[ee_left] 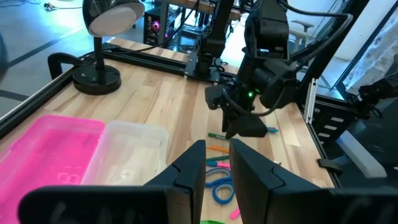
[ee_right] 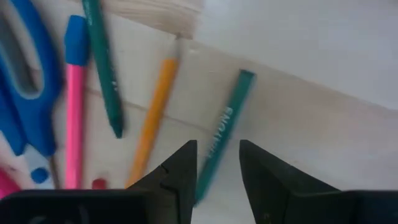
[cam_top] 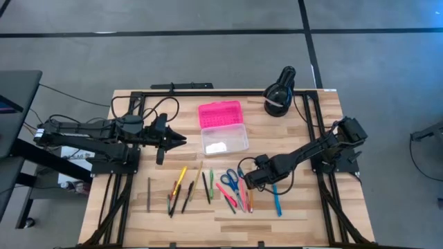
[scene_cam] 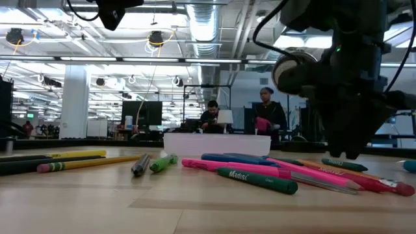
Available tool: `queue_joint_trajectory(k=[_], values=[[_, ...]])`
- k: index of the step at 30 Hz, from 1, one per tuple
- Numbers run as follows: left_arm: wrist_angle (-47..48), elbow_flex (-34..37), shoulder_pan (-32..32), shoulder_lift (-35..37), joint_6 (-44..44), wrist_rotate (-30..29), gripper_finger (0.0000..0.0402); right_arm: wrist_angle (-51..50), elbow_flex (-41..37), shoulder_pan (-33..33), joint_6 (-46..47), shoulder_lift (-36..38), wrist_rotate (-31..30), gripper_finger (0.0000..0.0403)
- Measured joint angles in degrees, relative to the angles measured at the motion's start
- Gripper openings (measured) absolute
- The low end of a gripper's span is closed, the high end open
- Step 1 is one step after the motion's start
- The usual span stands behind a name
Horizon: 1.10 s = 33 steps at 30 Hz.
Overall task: Pick & place school supplies into a supply box
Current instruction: Put the green crayon into the pink supply box
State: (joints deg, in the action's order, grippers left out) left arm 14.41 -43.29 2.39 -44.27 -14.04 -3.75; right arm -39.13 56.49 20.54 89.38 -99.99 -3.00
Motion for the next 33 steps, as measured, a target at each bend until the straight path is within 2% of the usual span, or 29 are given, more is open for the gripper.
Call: queue_joint_trajectory(k=[14,27,33], values=[[0.70,0.00,0.00,0.00,-0.55,-0.13,0.0066,-0.03,0.48,-0.07,-1.47,-3.60,1.57,0.0110],[0.70,0.00,0.00,0.00,-0.74,-0.52,0.0066,-1.04,0.39,-0.16,-5.42,-3.67,2.72,0.0012],[0.70,0.00,-0.01,0.00,-0.76,-1.64,0.0066,-1.17,0.39,-0.80,-7.40,-3.67,3.33,0.0010]])
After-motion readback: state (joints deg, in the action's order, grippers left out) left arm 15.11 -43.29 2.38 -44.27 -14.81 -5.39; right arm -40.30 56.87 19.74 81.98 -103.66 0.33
